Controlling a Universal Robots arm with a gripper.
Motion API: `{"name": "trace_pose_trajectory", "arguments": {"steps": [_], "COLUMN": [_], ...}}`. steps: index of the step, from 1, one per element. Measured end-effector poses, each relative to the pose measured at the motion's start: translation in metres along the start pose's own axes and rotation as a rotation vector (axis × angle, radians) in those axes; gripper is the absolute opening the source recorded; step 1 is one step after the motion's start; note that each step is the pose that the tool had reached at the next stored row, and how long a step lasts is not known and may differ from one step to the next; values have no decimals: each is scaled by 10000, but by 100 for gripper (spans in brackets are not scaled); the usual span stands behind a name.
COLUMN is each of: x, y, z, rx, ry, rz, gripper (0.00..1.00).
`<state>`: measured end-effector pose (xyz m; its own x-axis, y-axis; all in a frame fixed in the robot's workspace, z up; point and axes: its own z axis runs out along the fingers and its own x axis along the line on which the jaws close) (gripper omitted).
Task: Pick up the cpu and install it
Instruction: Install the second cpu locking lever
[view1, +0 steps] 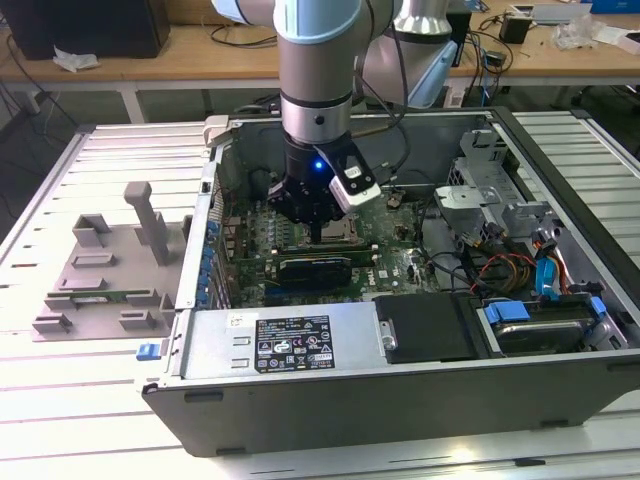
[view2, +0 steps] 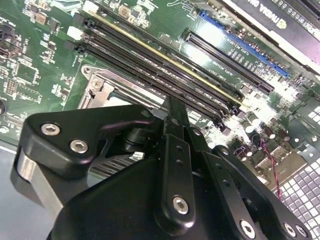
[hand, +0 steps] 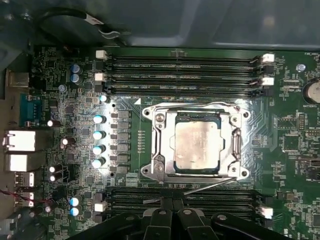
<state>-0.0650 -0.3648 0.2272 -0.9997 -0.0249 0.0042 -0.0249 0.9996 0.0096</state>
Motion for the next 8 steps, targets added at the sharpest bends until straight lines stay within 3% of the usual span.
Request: {"name": "trace_pose_trajectory", "arguments": {"steps": [4,7,8], "x": [37,59,66], "y": [-7,-32,-43], "z": [34,54,63], "rx": [-88,-220,-314], "ry": [-2,-5,-8], "rz": [-1,-3,-2], "gripper": [11,11,11]}}
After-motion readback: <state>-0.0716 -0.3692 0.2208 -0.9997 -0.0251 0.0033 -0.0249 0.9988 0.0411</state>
